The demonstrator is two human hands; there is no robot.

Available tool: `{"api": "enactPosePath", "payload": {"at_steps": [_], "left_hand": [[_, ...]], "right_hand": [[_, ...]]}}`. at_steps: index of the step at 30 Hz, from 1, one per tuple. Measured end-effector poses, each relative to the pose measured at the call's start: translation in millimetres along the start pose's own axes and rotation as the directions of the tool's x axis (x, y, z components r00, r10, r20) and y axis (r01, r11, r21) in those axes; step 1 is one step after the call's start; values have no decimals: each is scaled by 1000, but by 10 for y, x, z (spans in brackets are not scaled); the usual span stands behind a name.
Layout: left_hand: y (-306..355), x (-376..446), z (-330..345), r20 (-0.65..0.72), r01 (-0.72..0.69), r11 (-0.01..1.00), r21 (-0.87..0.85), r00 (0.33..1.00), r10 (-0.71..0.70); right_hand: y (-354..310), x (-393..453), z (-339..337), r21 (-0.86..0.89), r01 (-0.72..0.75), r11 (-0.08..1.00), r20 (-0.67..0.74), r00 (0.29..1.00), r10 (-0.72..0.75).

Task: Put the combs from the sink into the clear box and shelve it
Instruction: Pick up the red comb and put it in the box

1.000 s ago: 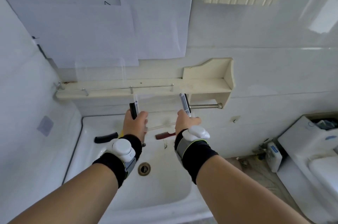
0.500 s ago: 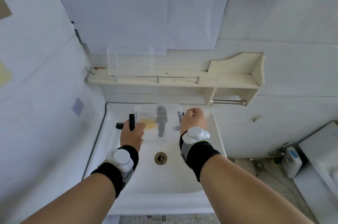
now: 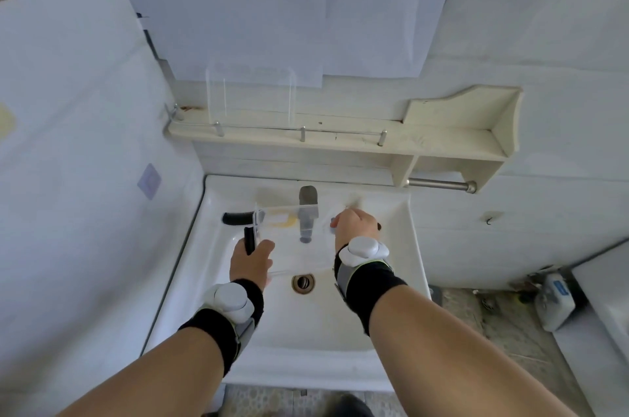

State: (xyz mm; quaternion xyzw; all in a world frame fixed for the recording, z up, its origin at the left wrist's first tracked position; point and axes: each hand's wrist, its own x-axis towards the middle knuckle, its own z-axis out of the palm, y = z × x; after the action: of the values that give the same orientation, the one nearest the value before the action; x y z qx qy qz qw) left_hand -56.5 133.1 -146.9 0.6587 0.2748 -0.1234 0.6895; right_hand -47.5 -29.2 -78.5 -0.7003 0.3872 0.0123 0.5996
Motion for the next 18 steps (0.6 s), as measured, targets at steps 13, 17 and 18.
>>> {"api": "enactPosePath", "payload": {"at_steps": [13,17,18], "left_hand": [[-188,84,433,-8,156,986,61,988,-155],[-267,123,571,-35,199,979,33,980,-198],[-292,131,599,-38,209,977,31,977,-208]], "right_hand": [[173,666,-66,-91,-18,996,91,995,26],[306,900,-49,-98,16,995,99,995,-6],[350,950,-56,-114,19,993,109,994,-7]]}}
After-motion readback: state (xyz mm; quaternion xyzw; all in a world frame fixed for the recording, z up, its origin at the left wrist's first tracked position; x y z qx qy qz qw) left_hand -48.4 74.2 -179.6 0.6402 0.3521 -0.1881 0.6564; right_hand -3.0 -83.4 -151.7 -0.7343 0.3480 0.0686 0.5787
